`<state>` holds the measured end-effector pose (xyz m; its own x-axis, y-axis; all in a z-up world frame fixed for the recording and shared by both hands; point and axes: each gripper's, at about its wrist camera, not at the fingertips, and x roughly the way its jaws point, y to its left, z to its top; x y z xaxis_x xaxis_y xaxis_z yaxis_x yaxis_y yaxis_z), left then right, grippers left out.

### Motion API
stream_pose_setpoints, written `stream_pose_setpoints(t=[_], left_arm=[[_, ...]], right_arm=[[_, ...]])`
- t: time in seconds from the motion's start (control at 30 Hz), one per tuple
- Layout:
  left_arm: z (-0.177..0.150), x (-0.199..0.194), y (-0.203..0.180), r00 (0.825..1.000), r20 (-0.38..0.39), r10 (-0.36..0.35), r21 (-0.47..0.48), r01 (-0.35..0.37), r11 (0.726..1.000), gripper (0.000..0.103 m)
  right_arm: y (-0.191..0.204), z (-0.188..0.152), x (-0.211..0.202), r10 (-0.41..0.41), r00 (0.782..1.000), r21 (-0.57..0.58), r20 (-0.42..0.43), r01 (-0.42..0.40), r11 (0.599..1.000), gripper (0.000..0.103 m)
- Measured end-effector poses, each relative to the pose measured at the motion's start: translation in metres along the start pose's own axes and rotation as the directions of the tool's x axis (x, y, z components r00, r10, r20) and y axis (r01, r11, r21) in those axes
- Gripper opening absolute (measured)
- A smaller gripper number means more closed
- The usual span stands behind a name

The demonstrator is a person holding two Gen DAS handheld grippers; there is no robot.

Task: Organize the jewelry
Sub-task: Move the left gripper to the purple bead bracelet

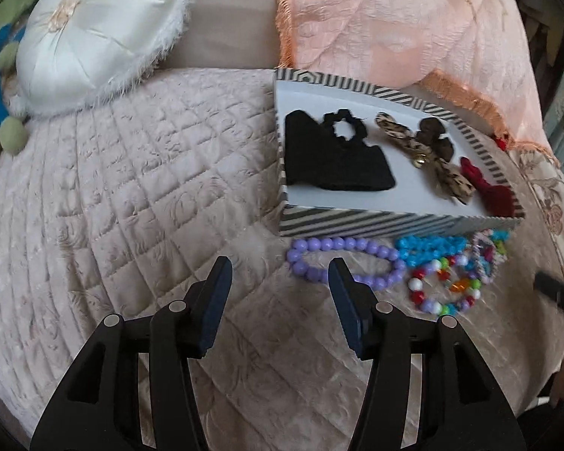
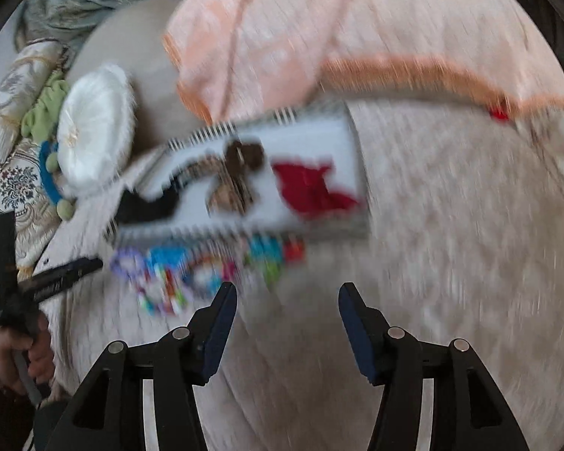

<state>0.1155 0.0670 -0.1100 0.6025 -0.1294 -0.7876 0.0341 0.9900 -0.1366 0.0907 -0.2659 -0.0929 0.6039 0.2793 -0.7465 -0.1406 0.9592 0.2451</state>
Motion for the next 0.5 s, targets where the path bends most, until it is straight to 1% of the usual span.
stream_pose_setpoints(t=[0.13,0.27,0.37,0.43,0.47,0.5], left_arm=[[0.005,0.012,-0.006,1.000,-0.018,-0.011,0.002,0.011,1.000,0.053],[0.010,0.030,-0.014,0.998,-0.050,0.036,0.025,-0.035,0.999,0.054],[0.009,0.035,-0.020,0.997,-0.045,0.063,0.047,-0.061,0.997,0.057],[0.003,0.036,-0.028,0.995,-0.029,0.096,0.108,-0.093,0.990,0.057],[0.001,0.036,-0.030,0.995,-0.023,0.101,0.127,-0.098,0.987,0.056],[-0.003,0.034,-0.031,0.995,-0.017,0.096,0.138,-0.093,0.986,0.052]], right_arm=[[-0.015,-0.022,0.002,0.013,0.998,0.033,-0.056,-0.011,0.999,0.054],[-0.023,-0.025,0.001,0.051,0.998,0.039,-0.044,-0.049,0.998,0.054],[-0.023,-0.023,0.001,0.052,0.998,0.045,-0.045,-0.050,0.998,0.054],[-0.022,-0.023,0.001,0.048,0.998,0.039,-0.046,-0.046,0.998,0.054],[-0.021,-0.022,0.002,0.046,0.998,0.036,-0.046,-0.045,0.998,0.054],[-0.019,-0.021,0.003,0.049,0.998,0.034,-0.045,-0.047,0.998,0.054]])
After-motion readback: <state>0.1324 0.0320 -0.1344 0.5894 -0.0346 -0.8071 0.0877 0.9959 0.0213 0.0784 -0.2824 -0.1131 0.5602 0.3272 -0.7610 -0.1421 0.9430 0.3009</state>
